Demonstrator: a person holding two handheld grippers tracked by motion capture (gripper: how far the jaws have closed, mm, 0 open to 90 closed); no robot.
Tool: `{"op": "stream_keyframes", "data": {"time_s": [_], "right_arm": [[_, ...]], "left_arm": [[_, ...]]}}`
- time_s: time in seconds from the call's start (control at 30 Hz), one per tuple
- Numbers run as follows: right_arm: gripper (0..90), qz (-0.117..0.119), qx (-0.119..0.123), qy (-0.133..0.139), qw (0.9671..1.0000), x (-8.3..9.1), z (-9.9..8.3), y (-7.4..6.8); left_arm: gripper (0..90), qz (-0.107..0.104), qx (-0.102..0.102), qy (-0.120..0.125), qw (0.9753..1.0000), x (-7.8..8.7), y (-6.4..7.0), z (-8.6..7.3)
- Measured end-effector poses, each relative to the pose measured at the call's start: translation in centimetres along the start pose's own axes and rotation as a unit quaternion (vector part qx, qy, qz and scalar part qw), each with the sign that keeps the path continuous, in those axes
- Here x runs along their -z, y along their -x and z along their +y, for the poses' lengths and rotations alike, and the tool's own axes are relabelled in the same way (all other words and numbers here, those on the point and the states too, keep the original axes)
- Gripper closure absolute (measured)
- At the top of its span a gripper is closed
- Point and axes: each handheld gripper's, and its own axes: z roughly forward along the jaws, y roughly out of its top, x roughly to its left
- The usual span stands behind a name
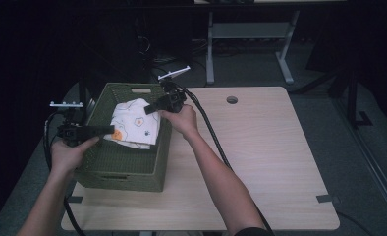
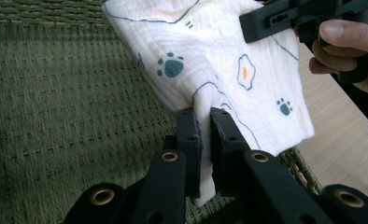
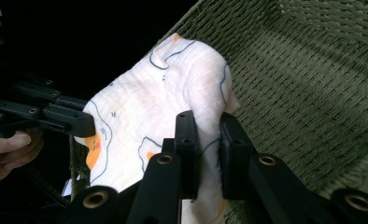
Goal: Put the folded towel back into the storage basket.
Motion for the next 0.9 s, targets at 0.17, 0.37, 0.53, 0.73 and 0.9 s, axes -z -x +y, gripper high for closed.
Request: {"op": "stream_keyframes", "data": {"time_s": [0.17, 0.37, 0.53, 0.73, 0.9], "right_arm": [[79.5, 0.001, -0.001, -0.004, 1.0000, -1.0, -0.1, 0.1], [79.4, -0.002, 0.002, -0.008, 1.0000, -2.1, -0.3, 0.1], [79.3, -0.003, 0.001, -0.013, 0.9999, -2.8, -0.5, 0.3], [79.0, -0.006, 0.003, -0.016, 0.9999, -3.4, -0.7, 0.4], [78.8, -0.007, 0.005, -0.019, 0.9998, -3.7, -0.8, 0.4]], "left_arm": [[83.7, 0.006, 0.006, -0.005, 1.0000, 0.1, -0.7, -0.4], [83.6, 0.014, 0.009, -0.013, 0.9998, -0.1, -1.2, -0.9], [83.6, 0.019, 0.014, -0.016, 0.9996, -0.2, -1.7, -1.2], [83.5, 0.026, 0.014, -0.025, 0.9993, -0.4, -1.9, -1.5], [83.5, 0.027, 0.018, -0.028, 0.9991, -0.7, -2.1, -1.9]]}}
